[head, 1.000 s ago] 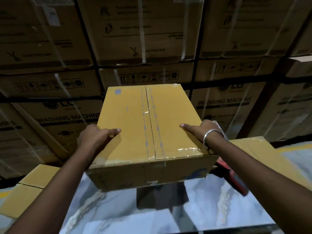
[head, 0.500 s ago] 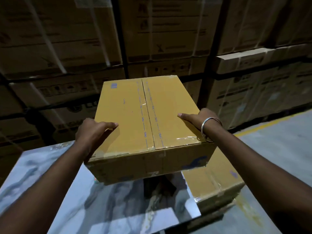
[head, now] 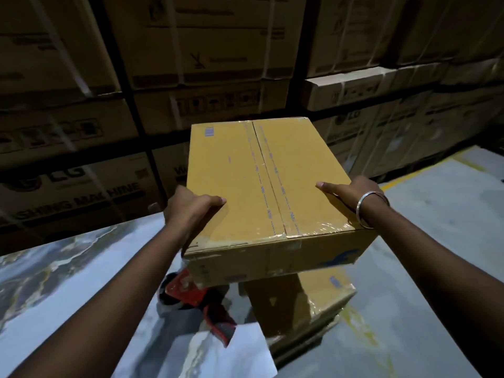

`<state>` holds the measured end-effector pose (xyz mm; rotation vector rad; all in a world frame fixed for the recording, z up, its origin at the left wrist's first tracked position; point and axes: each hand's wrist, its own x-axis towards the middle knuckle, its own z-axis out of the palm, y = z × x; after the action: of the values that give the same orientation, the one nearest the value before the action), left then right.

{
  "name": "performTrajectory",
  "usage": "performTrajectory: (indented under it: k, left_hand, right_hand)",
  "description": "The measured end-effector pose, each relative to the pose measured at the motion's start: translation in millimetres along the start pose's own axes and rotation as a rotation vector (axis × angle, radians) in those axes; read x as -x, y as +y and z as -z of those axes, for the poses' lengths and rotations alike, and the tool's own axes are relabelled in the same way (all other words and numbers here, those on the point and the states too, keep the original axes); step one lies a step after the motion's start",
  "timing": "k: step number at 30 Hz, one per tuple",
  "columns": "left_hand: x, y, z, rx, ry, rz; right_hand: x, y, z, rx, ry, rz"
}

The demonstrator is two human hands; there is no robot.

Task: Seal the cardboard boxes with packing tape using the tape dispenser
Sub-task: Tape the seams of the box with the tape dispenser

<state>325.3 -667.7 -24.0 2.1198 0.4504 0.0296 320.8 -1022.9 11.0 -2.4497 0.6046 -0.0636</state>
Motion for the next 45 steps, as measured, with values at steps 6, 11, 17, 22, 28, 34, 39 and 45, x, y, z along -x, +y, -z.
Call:
performTrajectory:
  k: [6, 11, 17, 22, 28, 34, 39, 45]
  left_hand:
    - [2, 16, -79, -0.028, -0.029, 0.082]
    - [18, 9, -143, 0.060, -0.010, 0.204]
    - [57, -12, -190, 0.179, -0.013, 0.346]
    - [69, -35, -209, 0.126, 0.009, 0.422]
    - [81, -70, -231, 0.073, 0.028, 0.452]
    - [91, -89, -249, 0.085, 0.043, 0.468]
    - [98, -98, -260, 0.114, 0.080, 0.434]
    - [101, -98, -269, 0.074, 0.091, 0.425]
  right_hand:
    - [-75, 59, -7, 0.029, -0.080, -0.012]
    - [-127, 104, -18, 0.099, -0.169, 0.026]
    - [-147, 156, -52, 0.160, -0.270, 0.040]
    - [-144, 189, -88, 0.209, -0.317, 0.073]
    - [-138, 216, -117, 0.188, -0.323, 0.071]
    - [-130, 240, -135, 0.200, -0.323, 0.075]
    - [-130, 252, -142, 0.207, -0.348, 0.068]
    - [-132, 258, -143, 0.228, -0.351, 0.063]
